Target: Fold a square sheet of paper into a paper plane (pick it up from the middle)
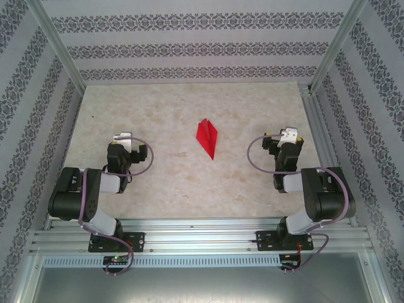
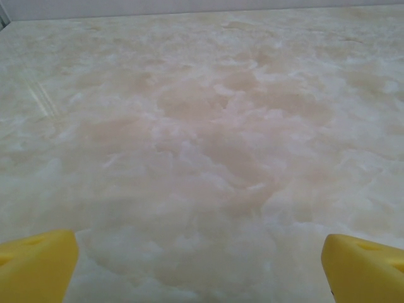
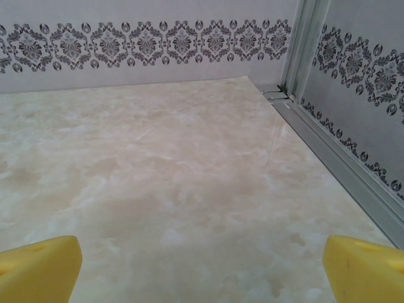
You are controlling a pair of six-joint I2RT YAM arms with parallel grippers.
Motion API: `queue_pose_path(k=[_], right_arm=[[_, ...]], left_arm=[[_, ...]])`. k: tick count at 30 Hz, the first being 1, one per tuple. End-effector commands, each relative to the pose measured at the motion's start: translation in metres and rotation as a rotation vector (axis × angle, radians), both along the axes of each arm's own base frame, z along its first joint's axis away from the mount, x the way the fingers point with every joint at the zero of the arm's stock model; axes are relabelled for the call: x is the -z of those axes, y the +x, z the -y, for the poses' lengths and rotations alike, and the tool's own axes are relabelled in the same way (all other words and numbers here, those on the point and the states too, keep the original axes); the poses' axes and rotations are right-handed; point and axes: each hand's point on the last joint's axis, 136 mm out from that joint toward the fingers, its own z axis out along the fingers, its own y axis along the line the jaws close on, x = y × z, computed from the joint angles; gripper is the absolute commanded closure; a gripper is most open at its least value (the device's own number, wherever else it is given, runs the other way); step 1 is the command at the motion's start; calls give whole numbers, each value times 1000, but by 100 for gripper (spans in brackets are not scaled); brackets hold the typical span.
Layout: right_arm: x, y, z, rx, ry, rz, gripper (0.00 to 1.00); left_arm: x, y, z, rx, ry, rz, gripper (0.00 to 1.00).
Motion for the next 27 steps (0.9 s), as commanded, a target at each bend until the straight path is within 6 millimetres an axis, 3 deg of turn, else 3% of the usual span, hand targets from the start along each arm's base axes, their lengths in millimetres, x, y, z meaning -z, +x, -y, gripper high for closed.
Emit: queue_pose_path(k=[1, 25, 27], right_arm=[[-12, 5, -1, -9, 18, 46, 2], [-8, 4, 0, -11, 23, 30, 2], [-12, 5, -8, -73, 23, 48, 2]], left_arm=[[-25, 15, 4, 38, 10, 79, 0], [-22, 18, 8, 45, 27, 56, 0], [-22, 18, 8, 46, 28, 58, 0]])
